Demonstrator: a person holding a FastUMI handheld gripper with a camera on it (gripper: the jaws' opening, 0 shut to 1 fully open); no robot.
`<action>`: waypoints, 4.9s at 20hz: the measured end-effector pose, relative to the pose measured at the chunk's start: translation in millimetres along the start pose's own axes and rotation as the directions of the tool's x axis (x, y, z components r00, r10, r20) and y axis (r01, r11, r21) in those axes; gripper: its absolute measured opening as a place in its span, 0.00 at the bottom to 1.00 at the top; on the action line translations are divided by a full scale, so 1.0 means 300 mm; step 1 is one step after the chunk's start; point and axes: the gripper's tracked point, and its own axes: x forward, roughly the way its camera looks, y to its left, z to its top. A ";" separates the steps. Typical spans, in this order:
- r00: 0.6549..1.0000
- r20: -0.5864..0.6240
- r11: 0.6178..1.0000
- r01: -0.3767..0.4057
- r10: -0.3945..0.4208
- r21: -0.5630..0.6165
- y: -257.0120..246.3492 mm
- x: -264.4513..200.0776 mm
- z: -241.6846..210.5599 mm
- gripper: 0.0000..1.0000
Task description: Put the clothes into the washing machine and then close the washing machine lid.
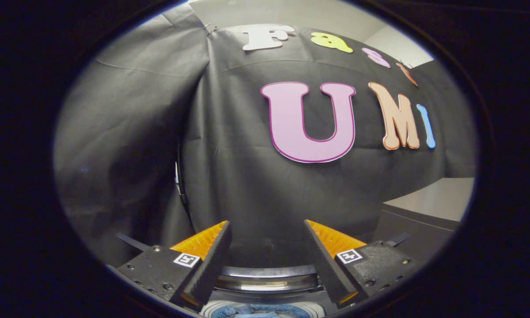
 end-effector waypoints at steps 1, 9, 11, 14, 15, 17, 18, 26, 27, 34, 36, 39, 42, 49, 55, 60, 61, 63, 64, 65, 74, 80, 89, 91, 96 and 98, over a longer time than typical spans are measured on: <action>1.000 0.003 1.000 -0.002 0.002 0.000 0.002 -0.006 -0.001 0.97; 1.000 0.002 1.000 -0.011 0.011 -0.001 -0.001 -0.035 -0.010 0.97; 1.000 -0.008 1.000 -0.019 0.019 -0.001 -0.002 -0.042 -0.018 0.97; 0.999 0.003 0.999 -0.034 0.034 0.001 -0.001 -0.057 -0.017 0.97; 0.999 -0.002 0.999 -0.039 0.039 -0.004 0.000 -0.061 -0.028 0.97; 0.999 0.004 0.999 -0.042 0.042 0.003 0.001 -0.075 -0.032 0.97; 0.999 0.011 0.999 -0.039 0.039 0.002 0.000 -0.079 -0.029 0.96; 0.995 -0.095 1.000 -0.025 0.023 -0.016 -0.002 -0.155 -0.145 0.97; 0.992 -0.123 1.000 -0.021 0.018 -0.020 0.002 -0.190 -0.181 0.98; 0.984 -0.176 0.999 -0.029 0.037 0.045 0.029 -0.247 -0.347 0.99; 0.985 -0.170 0.999 -0.010 0.016 0.035 0.009 -0.264 -0.365 0.99; 0.981 -0.195 0.999 -0.003 0.011 0.040 -0.002 -0.290 -0.401 0.99; 0.979 -0.204 0.999 -0.020 0.027 0.035 0.004 -0.342 -0.411 0.99; 0.970 -0.238 0.998 -0.026 0.038 0.056 -0.027 -0.488 -0.407 0.99; 0.967 -0.255 0.998 -0.004 0.020 0.065 -0.109 -0.631 -0.380 0.99; 0.961 -0.275 0.998 -0.004 0.023 0.070 -0.176 -0.734 -0.375 0.98; 0.962 -0.271 0.997 -0.008 0.028 0.074 -0.189 -0.759 -0.363 0.98; 0.963 -0.267 0.996 -0.010 0.034 0.092 -0.221 -0.802 -0.338 0.98; 0.965 -0.258 0.995 -0.015 0.041 0.100 -0.233 -0.828 -0.313 0.98; 0.966 -0.251 0.994 -0.031 0.056 0.102 -0.233 -0.853 -0.289 0.97; 0.984 -0.121 0.987 -0.114 0.128 0.111 -0.332 -1.079 -0.041 0.97; 0.996 -0.075 0.993 -0.050 0.058 0.108 -0.484 -1.233 0.105 0.97; 0.997 -0.066 0.997 -0.023 0.028 0.079 -0.626 -1.413 0.151 0.97; 0.995 -0.094 0.996 -0.033 0.041 0.083 -0.629 -1.459 0.112 0.97; 0.993 -0.110 0.996 -0.036 0.045 0.077 -0.655 -1.507 0.027 0.97; 0.995 -0.099 0.998 -0.017 0.023 0.062 -0.687 -1.516 0.049 0.97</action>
